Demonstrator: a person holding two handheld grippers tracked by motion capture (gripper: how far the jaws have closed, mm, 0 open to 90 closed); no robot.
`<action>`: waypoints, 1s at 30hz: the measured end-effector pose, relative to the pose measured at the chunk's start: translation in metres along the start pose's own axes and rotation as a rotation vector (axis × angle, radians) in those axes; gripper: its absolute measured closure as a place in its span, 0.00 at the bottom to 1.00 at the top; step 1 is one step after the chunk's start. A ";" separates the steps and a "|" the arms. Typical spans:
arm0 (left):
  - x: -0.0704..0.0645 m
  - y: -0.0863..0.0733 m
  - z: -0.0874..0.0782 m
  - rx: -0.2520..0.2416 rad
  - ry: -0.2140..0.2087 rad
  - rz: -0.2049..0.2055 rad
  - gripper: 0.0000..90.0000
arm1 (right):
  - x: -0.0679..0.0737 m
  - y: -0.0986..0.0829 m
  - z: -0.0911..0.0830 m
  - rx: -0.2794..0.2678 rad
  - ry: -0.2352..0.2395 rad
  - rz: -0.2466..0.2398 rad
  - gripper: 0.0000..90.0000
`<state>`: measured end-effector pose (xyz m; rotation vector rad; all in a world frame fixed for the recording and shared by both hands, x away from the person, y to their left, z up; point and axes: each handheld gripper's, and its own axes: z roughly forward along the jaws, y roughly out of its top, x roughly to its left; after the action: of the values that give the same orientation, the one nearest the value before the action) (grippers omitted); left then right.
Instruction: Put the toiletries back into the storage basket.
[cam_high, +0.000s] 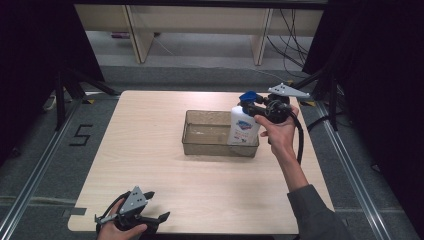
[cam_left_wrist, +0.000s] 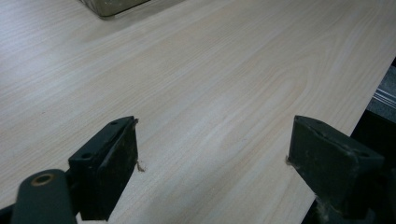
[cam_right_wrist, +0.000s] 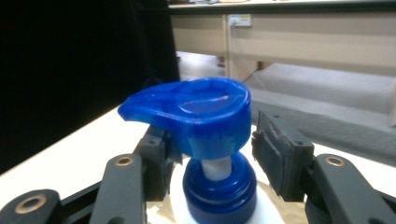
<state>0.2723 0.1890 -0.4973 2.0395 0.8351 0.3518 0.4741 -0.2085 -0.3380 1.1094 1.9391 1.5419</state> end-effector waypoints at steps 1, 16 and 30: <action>0.000 0.000 0.000 0.003 -0.001 0.002 0.17 | -0.002 -0.001 -0.001 -0.002 -0.006 0.005 0.52; 0.000 0.000 0.000 0.007 -0.003 0.000 0.17 | 0.011 -0.004 -0.005 0.061 -0.028 -0.030 0.36; 0.000 0.000 0.001 0.002 0.008 0.001 0.17 | 0.005 -0.006 -0.021 0.021 -0.040 -0.014 0.33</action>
<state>0.2728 0.1888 -0.4979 2.0415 0.8395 0.3599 0.4538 -0.2172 -0.3373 1.1243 1.9369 1.4837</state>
